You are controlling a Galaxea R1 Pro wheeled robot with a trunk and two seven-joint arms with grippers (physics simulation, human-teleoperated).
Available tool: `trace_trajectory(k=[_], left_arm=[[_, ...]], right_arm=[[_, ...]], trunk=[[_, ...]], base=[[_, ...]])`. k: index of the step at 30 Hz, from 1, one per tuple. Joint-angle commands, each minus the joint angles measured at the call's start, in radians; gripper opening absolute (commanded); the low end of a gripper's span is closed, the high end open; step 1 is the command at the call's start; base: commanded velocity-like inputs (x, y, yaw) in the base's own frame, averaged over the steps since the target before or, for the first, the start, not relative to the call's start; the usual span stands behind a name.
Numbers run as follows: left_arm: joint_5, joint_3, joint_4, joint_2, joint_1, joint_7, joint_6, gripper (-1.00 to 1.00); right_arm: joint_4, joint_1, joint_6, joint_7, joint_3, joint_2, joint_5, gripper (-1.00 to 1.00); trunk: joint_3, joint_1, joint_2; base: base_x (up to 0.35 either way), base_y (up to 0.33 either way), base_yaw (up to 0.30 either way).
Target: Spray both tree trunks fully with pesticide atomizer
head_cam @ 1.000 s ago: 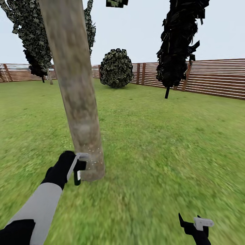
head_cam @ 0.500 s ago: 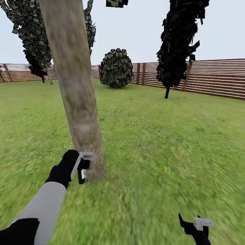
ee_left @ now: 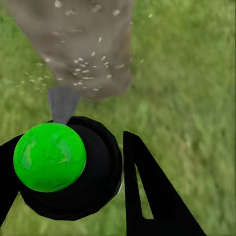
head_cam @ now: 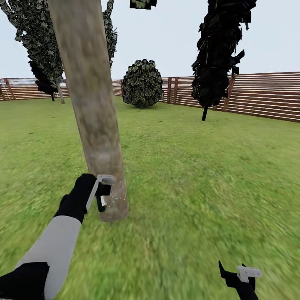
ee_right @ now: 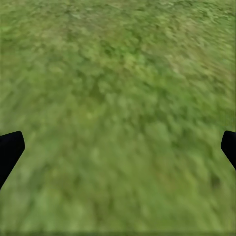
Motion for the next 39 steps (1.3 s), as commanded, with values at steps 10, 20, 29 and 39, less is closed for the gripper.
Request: trace_trajectory(k=[10, 20, 29, 39], left_arm=[[0.006, -0.003, -0.006, 0.009, -0.002, 0.0, 0.0, -1.0], [0.001, 0.004, -0.086, 0.045, -0.001, 0.0, 0.001, -1.0], [0.007, -0.001, -0.113, 0.041, -0.003, 0.0, 0.001, -1.0], [0.006, 0.004, -0.114, 0.167, -0.004, 0.0, 0.002, -1.0]], right_arm=[[0.0, 0.0, 0.0, 0.0, 0.0, 0.0, 0.0, 1.0], [0.0, 0.0, 0.0, 0.0, 0.0, 0.0, 0.0, 1.0], [0.0, 0.0, 0.001, 0.0, 0.0, 0.0, 0.0, 1.0], [0.013, 0.0, 0.001, -0.001, 0.0, 0.0, 0.0, 1.0]], trunk=[[0.0, 0.0, 0.0], [0.0, 0.0, 0.0], [0.0, 0.0, 0.0], [0.0, 0.0, 0.0]], base=[[-0.003, -0.002, 0.0], [-0.071, -0.042, 0.0], [0.0, 0.0, 0.0], [0.0, 0.0, 0.0]])
